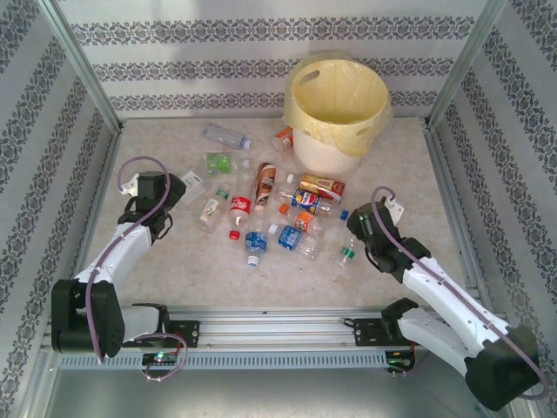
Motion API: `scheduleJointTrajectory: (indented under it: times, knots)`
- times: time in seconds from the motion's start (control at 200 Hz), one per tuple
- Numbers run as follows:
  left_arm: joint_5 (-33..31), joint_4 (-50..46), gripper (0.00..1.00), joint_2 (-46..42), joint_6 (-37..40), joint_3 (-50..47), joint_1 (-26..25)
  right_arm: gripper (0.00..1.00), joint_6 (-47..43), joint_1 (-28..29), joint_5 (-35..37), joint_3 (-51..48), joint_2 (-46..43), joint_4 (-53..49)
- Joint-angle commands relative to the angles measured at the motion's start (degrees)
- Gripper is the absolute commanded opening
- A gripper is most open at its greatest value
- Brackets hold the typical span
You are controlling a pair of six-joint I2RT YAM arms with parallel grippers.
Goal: Put the plastic bottles in the bin
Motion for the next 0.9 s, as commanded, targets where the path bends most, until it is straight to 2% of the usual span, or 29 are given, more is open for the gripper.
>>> scheduleJointTrajectory:
  times: [0.0, 0.235, 0.415, 0.655, 0.744, 0.894]
  knots:
    - [-1.3, -1.0, 0.99, 0.4, -1.7, -0.1, -0.3, 0.32, -7.9, -0.5, 1.1, 4.9, -2.2, 7.3]
    - [-0.2, -0.8, 0.99, 1.7, -2.4, -0.2, -0.3, 0.31, -13.6, -2.9, -5.9, 18.1, 2.3, 17.0]
    - [3.4, -0.4, 0.99, 3.3, -4.8, -0.6, -0.3, 0.31, -14.6, -5.4, -13.8, 29.0, 10.7, 23.3]
    - [7.1, -2.9, 0.99, 3.4, -1.5, 0.9, -0.3, 0.34, -18.6, -7.0, -16.4, 48.4, 28.4, 24.5]
    - [7.4, -3.0, 0.99, 3.6, -1.5, 0.2, -0.4, 0.34, -19.4, -8.9, -15.4, 56.3, 35.6, 25.0]
    - [9.0, -3.7, 0.99, 4.4, -0.2, 0.7, -0.2, 0.36, -19.2, -12.3, -17.6, 71.9, 47.8, 22.1]
